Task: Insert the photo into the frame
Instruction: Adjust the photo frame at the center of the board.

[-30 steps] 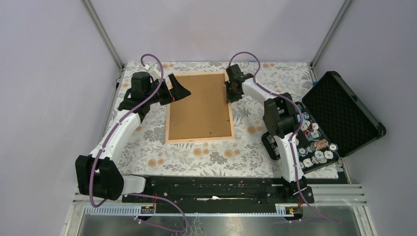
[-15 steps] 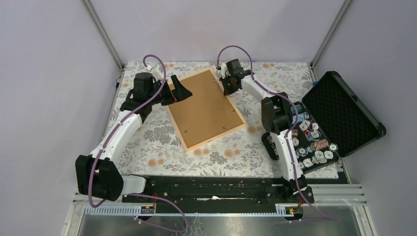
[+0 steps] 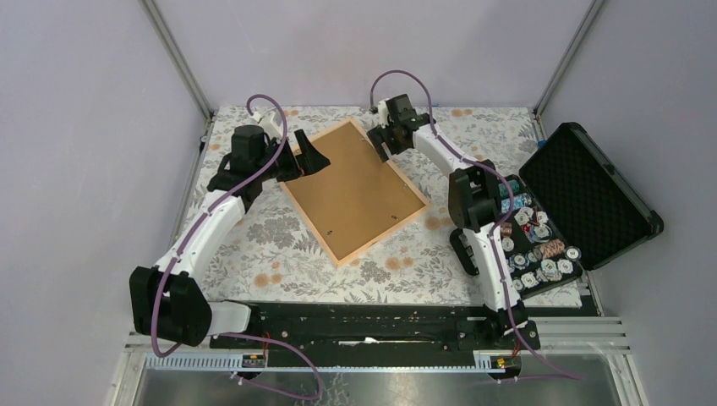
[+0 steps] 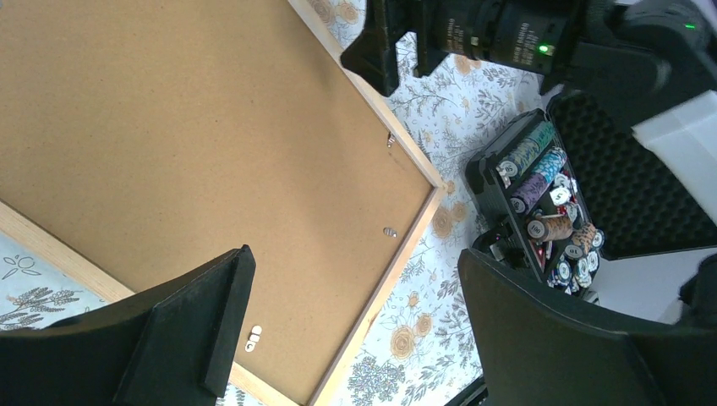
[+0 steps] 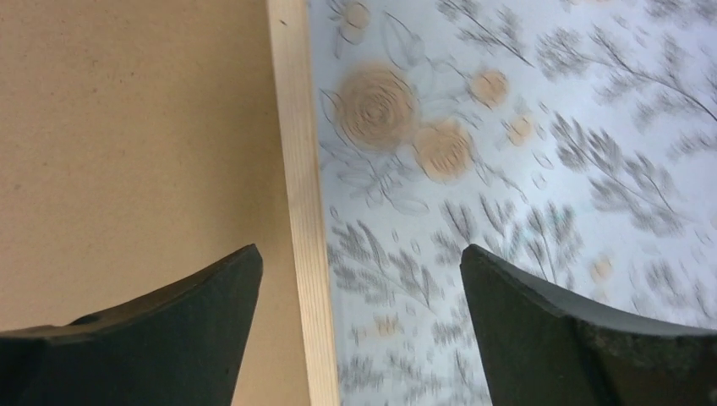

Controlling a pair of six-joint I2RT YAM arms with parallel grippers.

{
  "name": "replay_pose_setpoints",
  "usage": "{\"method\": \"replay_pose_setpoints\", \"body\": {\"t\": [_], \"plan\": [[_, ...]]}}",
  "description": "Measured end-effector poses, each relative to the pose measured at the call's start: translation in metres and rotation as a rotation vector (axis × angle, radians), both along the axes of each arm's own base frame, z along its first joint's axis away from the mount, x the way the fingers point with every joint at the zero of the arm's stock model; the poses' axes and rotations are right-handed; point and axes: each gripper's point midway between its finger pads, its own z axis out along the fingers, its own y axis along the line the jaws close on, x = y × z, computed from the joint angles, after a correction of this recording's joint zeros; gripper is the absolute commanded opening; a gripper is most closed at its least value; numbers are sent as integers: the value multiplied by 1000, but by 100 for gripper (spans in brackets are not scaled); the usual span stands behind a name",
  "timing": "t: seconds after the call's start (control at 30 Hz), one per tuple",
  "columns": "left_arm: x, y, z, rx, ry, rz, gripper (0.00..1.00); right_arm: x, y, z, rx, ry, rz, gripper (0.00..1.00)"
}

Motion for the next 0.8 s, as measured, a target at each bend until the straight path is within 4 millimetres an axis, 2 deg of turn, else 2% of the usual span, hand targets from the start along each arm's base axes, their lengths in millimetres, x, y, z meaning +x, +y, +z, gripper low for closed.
{"method": "replay_pose_setpoints", "body": {"t": [0.07,0.17,0.23,0.3,0.37,0.43,0.47,0.53,0.57,0.67,0.77,0.8], "plan": [[-1,-1,1,-1,-1,-2,99,-7,-5,15,-14,-11,-73,100],[-3,-2,5,0,-16,-5,99,-34,-12,59,-35,-71,-183,100],[-6,-1,13,2,-41,-1,99,-66,-10,97,-10,-126,-227,100],[-9,-1,22,-3,-65,-3,99,-99,-4,140,70,-193,-252,100],[-11,-3,26,-9,-78,-9,99,-128,-6,174,167,-242,-291,100],[-11,-4,27,-12,-82,-15,99,-145,-18,192,252,-271,-367,100],[-11,-4,27,-12,-81,-16,99,-152,-28,194,288,-269,-423,100],[-12,-5,27,-14,-79,-20,99,-161,-40,183,330,-224,-522,99],[-12,-6,26,-18,-75,-23,99,-165,-43,170,341,-180,-575,98],[-12,-9,23,-27,-57,-37,99,-183,-44,119,333,-15,-691,96],[-12,-12,17,-35,-35,-51,99,-221,-51,58,302,166,-812,90],[-12,-13,14,-41,-22,-57,99,-231,-53,46,292,204,-845,88]]}}
